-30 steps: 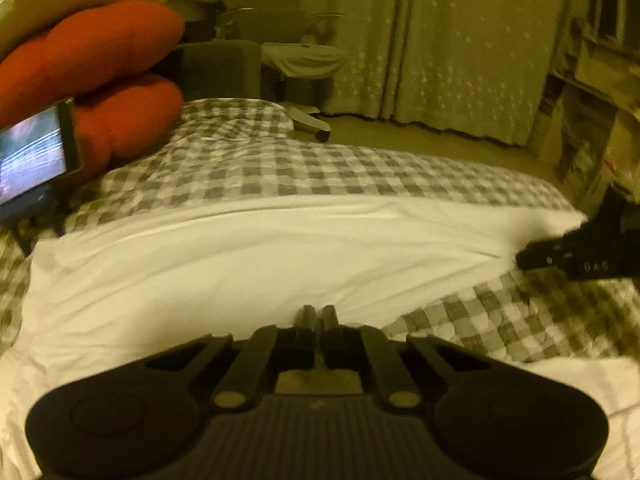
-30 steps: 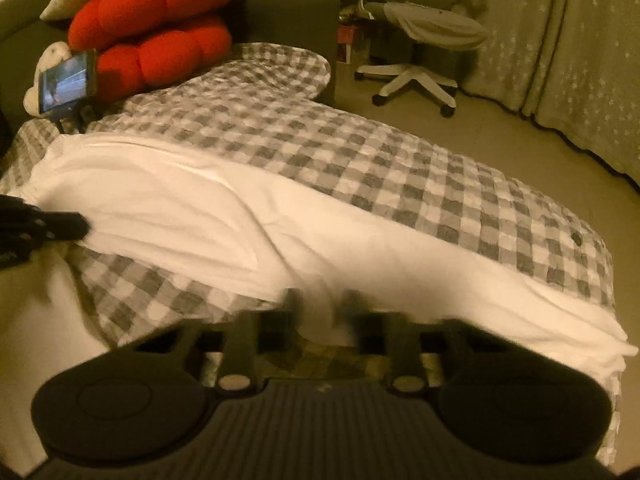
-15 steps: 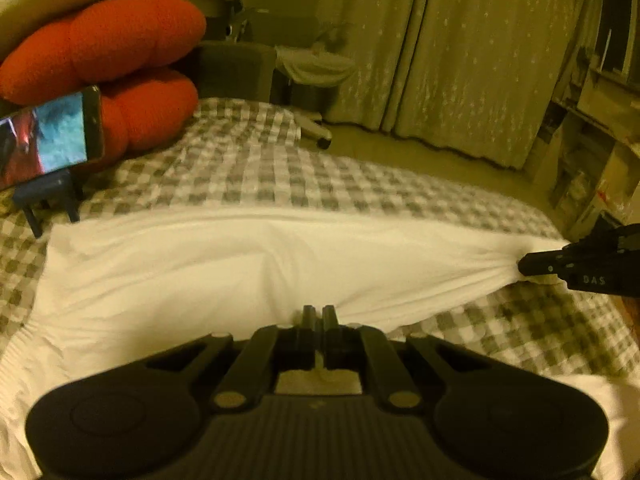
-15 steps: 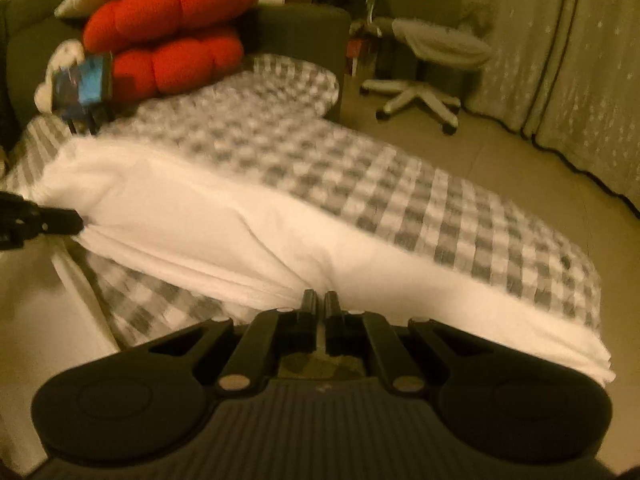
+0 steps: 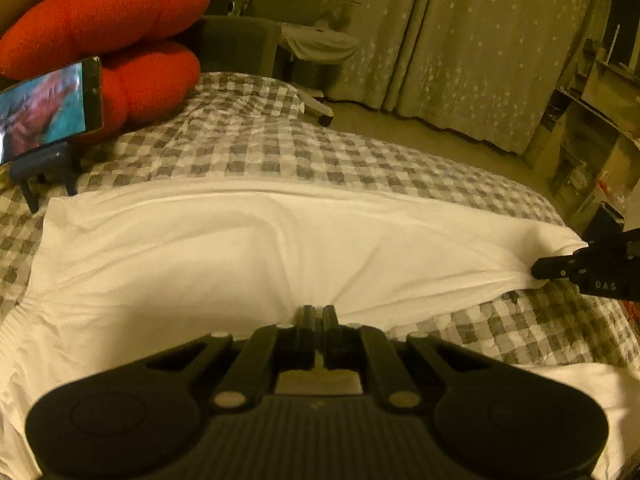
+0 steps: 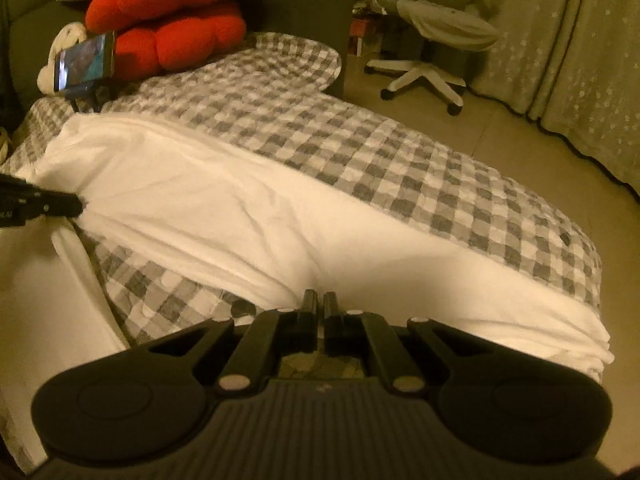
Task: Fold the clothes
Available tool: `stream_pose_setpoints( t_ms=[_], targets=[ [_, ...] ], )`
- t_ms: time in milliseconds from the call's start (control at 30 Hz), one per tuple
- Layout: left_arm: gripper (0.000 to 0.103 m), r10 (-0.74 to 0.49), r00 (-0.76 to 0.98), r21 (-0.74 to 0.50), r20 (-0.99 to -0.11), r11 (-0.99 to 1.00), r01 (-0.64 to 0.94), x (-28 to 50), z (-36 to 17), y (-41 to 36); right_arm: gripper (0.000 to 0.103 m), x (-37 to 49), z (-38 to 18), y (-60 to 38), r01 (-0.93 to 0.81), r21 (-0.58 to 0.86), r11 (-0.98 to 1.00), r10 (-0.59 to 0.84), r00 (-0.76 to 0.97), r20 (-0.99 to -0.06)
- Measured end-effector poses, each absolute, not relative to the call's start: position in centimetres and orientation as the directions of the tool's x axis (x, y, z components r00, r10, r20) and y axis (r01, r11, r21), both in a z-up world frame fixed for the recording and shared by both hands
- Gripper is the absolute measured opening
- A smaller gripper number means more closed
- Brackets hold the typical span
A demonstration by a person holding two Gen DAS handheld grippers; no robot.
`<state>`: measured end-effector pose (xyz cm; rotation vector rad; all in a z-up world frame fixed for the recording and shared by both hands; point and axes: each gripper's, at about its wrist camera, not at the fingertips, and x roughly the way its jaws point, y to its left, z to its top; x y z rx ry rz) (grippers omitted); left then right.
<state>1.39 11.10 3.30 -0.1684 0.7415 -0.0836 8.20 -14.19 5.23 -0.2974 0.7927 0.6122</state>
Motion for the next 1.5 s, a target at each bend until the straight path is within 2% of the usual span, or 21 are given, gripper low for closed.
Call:
stream_pose_setpoints(
  t_ms=[133, 200, 233, 300, 367, 433, 467, 500, 600, 767, 833, 867, 933, 967, 1000, 1033, 1067, 1133, 1167, 1200, 1500],
  targets=[
    [0.004, -0.136, 0.735, -0.189, -0.664, 0.982, 0.011, 1.3, 3.3, 11.2, 0.002, 8.2, 5.2, -14.1, -0.619, -0.005, 0.785, 0.418, 0.535, -0.734],
    [0.007, -0.135, 0.720, -0.188, -0.681, 0.982, 0.007, 1.5, 2.9, 11.3, 0.018, 8.8, 4.4, -14.2, -0.604, 0.002, 0.797, 0.402, 0.528, -0.748],
    [0.012, -0.139, 0.716, -0.188, -0.684, 0.982, 0.011, 1.6, 2.9, 11.2, 0.022, 9.0, 4.2, -14.5, -0.593, 0.013, 0.805, 0.401, 0.528, -0.749],
    [0.014, -0.140, 0.731, -0.189, -0.668, 0.982, 0.015, 1.4, 3.2, 11.2, 0.035, 9.5, 4.0, -15.0, -0.571, 0.039, 0.820, 0.405, 0.531, -0.744],
    [0.018, -0.147, 0.749, -0.197, -0.646, 0.980, 0.022, 1.2, 3.7, 11.1, 0.036, 9.9, 3.8, -15.5, -0.553, 0.064, 0.831, 0.410, 0.530, -0.742],
    [0.025, -0.149, 0.763, -0.207, -0.629, 0.978, 0.021, 1.1, 4.0, 11.1, 0.031, 9.8, 3.7, -15.5, -0.562, 0.049, 0.826, 0.408, 0.535, -0.740],
    [0.025, -0.149, 0.766, -0.208, -0.625, 0.978, 0.020, 1.1, 4.0, 11.1, 0.011, 9.7, 3.7, -15.5, -0.562, 0.036, 0.826, 0.399, 0.538, -0.742],
    [0.025, -0.148, 0.767, -0.207, -0.625, 0.978, 0.019, 1.1, 4.0, 11.1, 0.001, 9.5, 3.9, -15.6, -0.560, 0.033, 0.828, 0.395, 0.540, -0.743],
    [0.021, -0.142, 0.771, -0.203, -0.620, 0.979, 0.017, 1.0, 4.2, 11.2, 0.000, 9.0, 4.7, -16.1, -0.552, 0.007, 0.834, 0.380, 0.564, -0.733],
    [0.022, -0.176, 0.791, -0.258, -0.586, 0.966, 0.023, 0.7, 4.9, 11.9, 0.000, 9.5, 4.9, -18.3, -0.489, 0.011, 0.872, 0.342, 0.594, -0.728],
    [0.023, -0.163, 0.787, -0.247, -0.595, 0.969, 0.014, 0.9, 4.7, 11.6, 0.004, 9.8, 4.8, -19.3, -0.458, 0.011, 0.889, 0.320, 0.602, -0.732],
    [0.024, -0.155, 0.784, -0.236, -0.601, 0.972, 0.011, 1.1, 4.5, 11.4, 0.013, 10.0, 4.7, -19.7, -0.442, 0.011, 0.897, 0.308, 0.606, -0.734],
    [0.025, -0.145, 0.777, -0.223, -0.613, 0.975, 0.006, 1.5, 4.1, 11.0, 0.016, 10.4, 4.4, -20.4, -0.406, 0.012, 0.914, 0.282, 0.613, -0.738],
    [0.025, -0.144, 0.773, -0.224, -0.618, 0.975, 0.003, 1.7, 3.9, 10.8, 0.021, 10.5, 4.2, -20.7, -0.388, 0.012, 0.922, 0.269, 0.617, -0.740],
    [0.025, -0.143, 0.771, -0.224, -0.621, 0.975, 0.000, 1.9, 3.8, 10.7, 0.038, 10.7, 4.0, -21.0, -0.369, 0.012, 0.929, 0.255, 0.620, -0.742],
    [0.025, -0.141, 0.768, -0.219, -0.625, 0.976, 0.001, 2.1, 3.6, 10.5, 0.043, 10.9, 3.8, -21.3, -0.350, 0.011, 0.937, 0.242, 0.623, -0.744],
    [0.025, -0.138, 0.764, -0.211, -0.630, 0.978, 0.003, 2.2, 3.4, 10.3, 0.043, 11.1, 3.6, -21.6, -0.331, 0.011, 0.944, 0.228, 0.625, -0.746],
    [0.024, -0.129, 0.751, -0.182, -0.648, 0.983, 0.012, 2.5, 2.9, 9.7, 0.029, 11.2, 3.5, -22.0, -0.314, 0.012, 0.949, 0.217, 0.627, -0.748],
    [0.009, -0.122, 0.741, -0.166, -0.660, 0.986, 0.015, 2.6, 2.7, 9.5, 0.003, 11.2, 3.5, -22.1, -0.323, 0.018, 0.946, 0.227, 0.623, -0.748],
    [0.002, -0.116, 0.730, -0.154, -0.673, 0.988, 0.015, 2.6, 2.4, 9.3, 0.000, 11.2, 3.7, -22.2, -0.323, 0.021, 0.946, 0.229, 0.622, -0.749],
    [0.002, -0.135, 0.729, -0.193, -0.671, 0.981, 0.003, 1.6, 3.2, 10.6, 0.000, 10.5, 5.8, -24.6, -0.272, 0.016, 0.962, 0.203, 0.677, -0.707]
  ],
)
